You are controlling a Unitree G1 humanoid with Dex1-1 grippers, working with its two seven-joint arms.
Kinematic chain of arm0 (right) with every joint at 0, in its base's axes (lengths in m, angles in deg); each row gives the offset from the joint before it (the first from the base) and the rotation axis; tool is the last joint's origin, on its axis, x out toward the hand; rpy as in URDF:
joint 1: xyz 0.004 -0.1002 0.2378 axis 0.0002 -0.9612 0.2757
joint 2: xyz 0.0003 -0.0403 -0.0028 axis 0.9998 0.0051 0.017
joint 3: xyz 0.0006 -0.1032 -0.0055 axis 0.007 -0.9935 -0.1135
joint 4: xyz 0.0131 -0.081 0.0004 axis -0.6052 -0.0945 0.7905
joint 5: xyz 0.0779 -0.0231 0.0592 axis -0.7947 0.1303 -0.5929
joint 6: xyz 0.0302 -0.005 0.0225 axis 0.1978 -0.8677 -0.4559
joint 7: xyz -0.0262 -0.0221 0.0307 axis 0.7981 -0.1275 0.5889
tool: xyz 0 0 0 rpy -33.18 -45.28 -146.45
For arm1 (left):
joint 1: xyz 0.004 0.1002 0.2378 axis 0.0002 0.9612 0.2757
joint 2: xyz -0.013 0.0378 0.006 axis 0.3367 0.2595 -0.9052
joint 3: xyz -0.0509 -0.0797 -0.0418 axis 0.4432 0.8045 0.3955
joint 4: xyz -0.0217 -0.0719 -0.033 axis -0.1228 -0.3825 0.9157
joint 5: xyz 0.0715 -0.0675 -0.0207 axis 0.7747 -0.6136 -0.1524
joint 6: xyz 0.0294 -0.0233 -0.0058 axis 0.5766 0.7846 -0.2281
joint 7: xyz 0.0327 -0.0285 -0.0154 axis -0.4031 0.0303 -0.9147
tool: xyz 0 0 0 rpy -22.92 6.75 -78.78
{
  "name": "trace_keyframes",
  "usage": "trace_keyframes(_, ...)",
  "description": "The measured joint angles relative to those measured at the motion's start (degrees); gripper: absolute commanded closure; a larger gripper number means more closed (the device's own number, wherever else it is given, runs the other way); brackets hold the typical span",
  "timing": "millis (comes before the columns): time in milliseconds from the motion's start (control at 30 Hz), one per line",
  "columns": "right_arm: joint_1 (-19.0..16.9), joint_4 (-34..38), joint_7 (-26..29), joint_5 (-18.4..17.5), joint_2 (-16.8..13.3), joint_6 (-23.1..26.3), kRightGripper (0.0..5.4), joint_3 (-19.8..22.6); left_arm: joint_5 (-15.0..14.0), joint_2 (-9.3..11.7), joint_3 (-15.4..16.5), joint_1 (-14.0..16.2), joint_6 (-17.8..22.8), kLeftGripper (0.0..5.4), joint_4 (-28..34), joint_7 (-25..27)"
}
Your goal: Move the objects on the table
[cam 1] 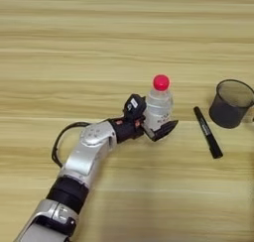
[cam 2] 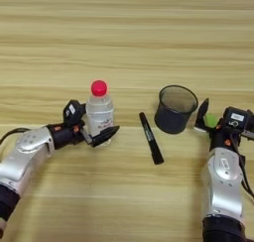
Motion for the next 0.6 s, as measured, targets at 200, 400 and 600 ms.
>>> trace_keyframes(200, -0.03, 0.03, 0.00, -0.01, 0.01, 0.00, 0.00, 0.00, -0.14, -1.65, 1.64, -1.34, -0.98, 0.65, -3.78, -0.42)
trace_keyframes(400, -0.06, 0.03, 0.01, -0.01, 0.02, 0.00, 0.00, -0.01, -0.23, -1.88, 2.38, -1.74, -1.98, 1.29, -4.54, -0.05)
trace_keyframes(600, -0.07, 0.03, 0.02, -0.01, 0.03, 0.00, 0.00, -0.05, -0.20, -2.08, 3.04, -1.86, -2.57, 1.86, -4.73, -0.48)
